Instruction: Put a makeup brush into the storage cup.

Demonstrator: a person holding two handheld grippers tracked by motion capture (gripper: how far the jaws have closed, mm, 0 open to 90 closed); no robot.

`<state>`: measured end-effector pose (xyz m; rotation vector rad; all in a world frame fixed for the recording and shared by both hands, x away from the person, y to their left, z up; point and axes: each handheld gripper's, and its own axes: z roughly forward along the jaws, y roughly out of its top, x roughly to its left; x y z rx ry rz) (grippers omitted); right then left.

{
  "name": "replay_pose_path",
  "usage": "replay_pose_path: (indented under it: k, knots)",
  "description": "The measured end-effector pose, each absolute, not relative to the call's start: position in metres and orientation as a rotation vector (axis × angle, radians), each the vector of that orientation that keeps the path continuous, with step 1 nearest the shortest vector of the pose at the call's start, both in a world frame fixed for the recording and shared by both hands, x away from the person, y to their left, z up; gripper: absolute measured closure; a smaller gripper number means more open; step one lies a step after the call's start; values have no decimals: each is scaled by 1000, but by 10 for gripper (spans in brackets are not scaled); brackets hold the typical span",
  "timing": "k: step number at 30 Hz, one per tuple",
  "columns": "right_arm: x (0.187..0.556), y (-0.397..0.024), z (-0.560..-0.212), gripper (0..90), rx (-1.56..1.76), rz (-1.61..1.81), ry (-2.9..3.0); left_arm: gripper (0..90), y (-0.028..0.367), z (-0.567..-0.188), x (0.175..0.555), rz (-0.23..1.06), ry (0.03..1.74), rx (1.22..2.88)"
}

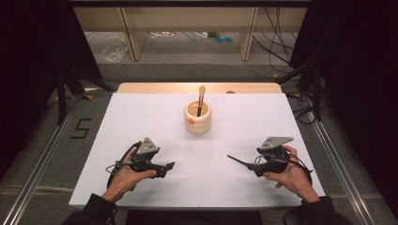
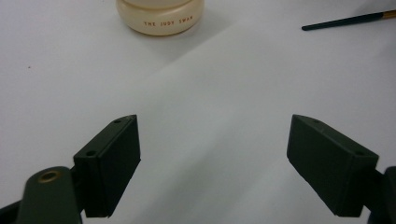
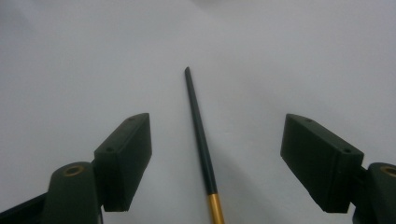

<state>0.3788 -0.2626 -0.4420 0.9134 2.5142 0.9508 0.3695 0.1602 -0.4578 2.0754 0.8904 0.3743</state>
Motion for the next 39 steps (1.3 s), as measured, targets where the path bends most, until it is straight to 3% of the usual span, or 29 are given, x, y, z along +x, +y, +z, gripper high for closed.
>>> replay_pose_path:
  k: [16, 31, 39]
  knots:
    - [392, -251, -445, 328, 858, 793, 2640, 172, 158, -457, 368, 385, 883, 2081]
    - [400, -242, -446, 532, 790, 645, 2773, 173, 158, -459, 367, 378, 872, 2099]
    - [406, -242, -447, 597, 806, 567, 2833, 173, 159, -459, 367, 373, 878, 2093]
